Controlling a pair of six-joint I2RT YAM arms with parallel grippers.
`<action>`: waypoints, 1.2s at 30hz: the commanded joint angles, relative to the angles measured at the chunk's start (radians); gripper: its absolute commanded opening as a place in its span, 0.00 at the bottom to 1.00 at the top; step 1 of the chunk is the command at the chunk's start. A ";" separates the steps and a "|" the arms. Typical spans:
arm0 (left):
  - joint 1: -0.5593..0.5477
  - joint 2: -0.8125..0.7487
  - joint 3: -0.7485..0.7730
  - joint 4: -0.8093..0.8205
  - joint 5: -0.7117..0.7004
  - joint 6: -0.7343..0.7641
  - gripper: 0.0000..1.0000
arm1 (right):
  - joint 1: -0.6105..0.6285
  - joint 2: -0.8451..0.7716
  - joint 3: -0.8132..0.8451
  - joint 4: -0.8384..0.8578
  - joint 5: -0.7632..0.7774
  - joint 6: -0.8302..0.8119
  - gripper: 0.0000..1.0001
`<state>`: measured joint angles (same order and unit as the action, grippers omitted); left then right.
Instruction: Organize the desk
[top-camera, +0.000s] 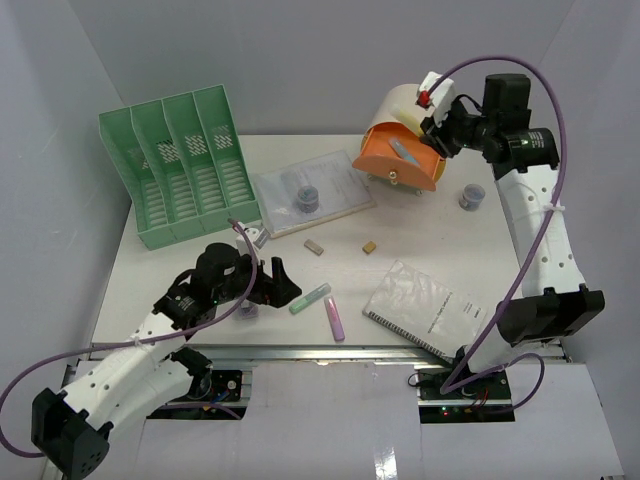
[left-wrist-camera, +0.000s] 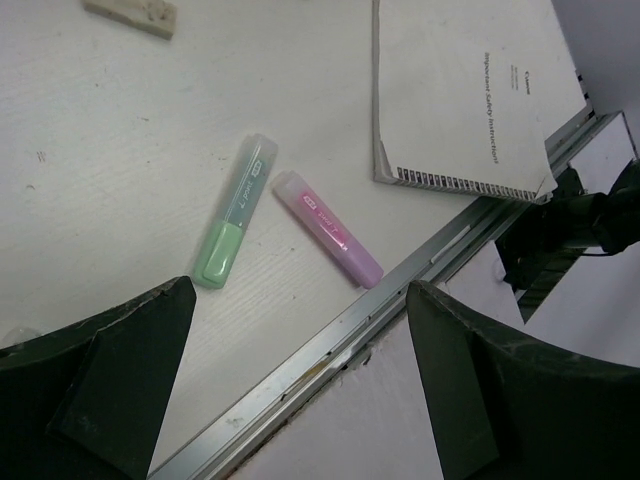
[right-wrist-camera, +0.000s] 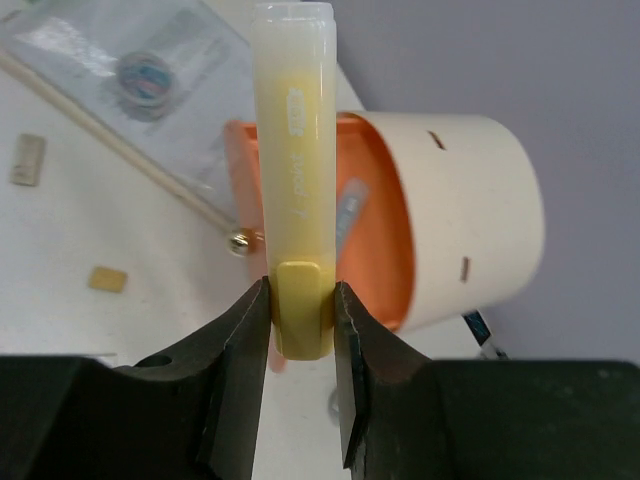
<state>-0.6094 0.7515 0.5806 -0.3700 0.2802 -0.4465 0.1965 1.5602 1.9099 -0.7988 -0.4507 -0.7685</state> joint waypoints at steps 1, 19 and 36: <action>0.007 0.068 0.051 0.048 0.055 0.043 0.98 | -0.084 0.041 0.070 -0.014 0.042 -0.030 0.08; 0.002 0.302 0.115 0.026 0.025 0.219 0.98 | -0.065 0.223 -0.024 0.162 0.089 0.043 0.27; -0.014 0.440 0.109 0.031 -0.001 0.218 0.98 | -0.061 0.017 -0.113 0.124 -0.090 0.146 0.74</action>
<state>-0.6114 1.1394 0.6628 -0.3430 0.2953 -0.2436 0.1349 1.7709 1.8545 -0.6748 -0.3726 -0.6546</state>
